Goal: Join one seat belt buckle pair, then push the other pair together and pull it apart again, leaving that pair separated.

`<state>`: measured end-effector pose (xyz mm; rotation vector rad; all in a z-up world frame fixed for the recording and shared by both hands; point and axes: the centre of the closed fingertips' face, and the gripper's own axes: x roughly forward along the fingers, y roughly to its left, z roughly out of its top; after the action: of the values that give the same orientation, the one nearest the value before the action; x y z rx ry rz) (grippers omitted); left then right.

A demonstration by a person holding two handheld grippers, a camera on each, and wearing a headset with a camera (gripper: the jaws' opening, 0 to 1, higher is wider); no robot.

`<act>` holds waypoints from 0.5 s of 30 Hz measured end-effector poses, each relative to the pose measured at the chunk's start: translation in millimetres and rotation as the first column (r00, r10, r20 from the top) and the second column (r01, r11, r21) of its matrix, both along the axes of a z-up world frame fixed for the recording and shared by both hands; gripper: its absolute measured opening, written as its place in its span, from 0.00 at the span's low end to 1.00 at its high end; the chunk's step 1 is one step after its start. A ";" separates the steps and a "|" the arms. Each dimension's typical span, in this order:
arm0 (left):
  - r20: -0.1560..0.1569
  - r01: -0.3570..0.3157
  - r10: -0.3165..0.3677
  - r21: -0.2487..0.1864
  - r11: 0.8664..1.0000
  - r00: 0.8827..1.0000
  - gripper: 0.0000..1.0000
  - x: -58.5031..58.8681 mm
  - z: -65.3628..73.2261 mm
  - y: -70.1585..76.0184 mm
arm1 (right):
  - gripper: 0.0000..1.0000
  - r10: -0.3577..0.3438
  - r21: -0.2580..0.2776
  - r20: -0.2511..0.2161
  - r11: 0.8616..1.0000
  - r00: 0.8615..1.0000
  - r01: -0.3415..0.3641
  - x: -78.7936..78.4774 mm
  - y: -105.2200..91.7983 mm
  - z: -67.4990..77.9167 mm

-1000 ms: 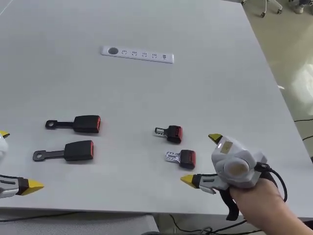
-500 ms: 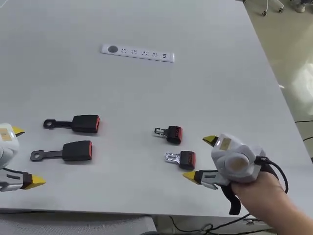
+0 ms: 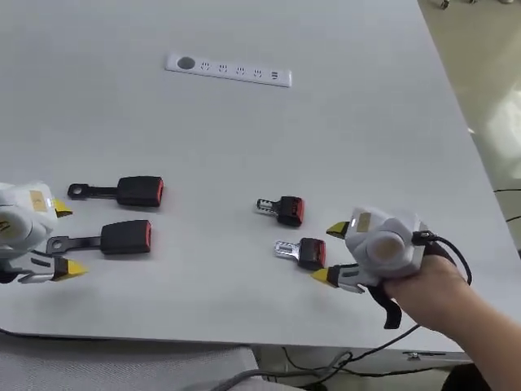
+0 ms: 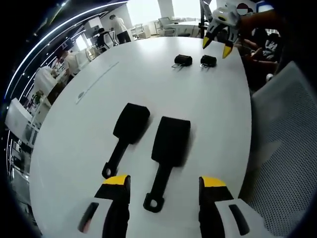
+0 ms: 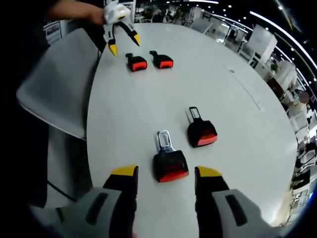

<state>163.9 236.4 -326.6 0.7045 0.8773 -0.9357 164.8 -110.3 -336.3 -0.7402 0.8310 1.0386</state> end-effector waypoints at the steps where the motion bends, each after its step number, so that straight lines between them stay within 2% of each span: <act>1: -0.004 0.006 -0.006 -0.002 1.000 1.000 0.54 0.7 -0.8 -2.4 | 0.46 0.011 -0.003 -0.005 1.000 1.000 -0.011 -0.1 0.6 -1.6; 2: -0.005 0.009 -0.009 0.000 1.000 1.000 0.53 3.2 -2.5 -5.1 | 0.45 0.017 -0.003 -0.015 1.000 1.000 -0.017 -0.5 1.3 -3.3; 4: -0.019 0.020 -0.020 0.007 1.000 1.000 0.44 4.7 -5.1 -9.0 | 0.45 0.032 -0.012 -0.017 0.999 0.999 -0.032 1.1 1.3 -6.9; 5: -0.016 0.031 -0.030 0.008 0.999 0.999 0.42 6.1 -5.4 -11.0 | 0.44 0.039 -0.015 -0.024 0.999 0.999 -0.040 1.0 1.6 -8.7; 7: -0.010 0.040 -0.040 0.010 0.999 0.999 0.44 10.4 -6.6 -14.3 | 0.43 0.058 -0.023 -0.035 0.998 0.998 -0.059 0.9 1.3 -12.7; 12: -0.024 0.074 -0.074 0.019 0.997 0.997 0.42 13.9 -11.1 -18.7 | 0.43 0.062 -0.035 -0.048 0.997 0.997 -0.064 6.4 -3.5 -19.5; 15: -0.035 0.087 -0.087 0.022 0.996 0.996 0.43 14.1 -14.2 -20.1 | 0.42 0.051 -0.026 -0.071 0.998 0.996 -0.053 7.0 -4.8 -23.7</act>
<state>178.0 216.3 -340.8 0.7542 0.8945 -1.0187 171.8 -115.1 -359.9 -0.7561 0.8919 1.1069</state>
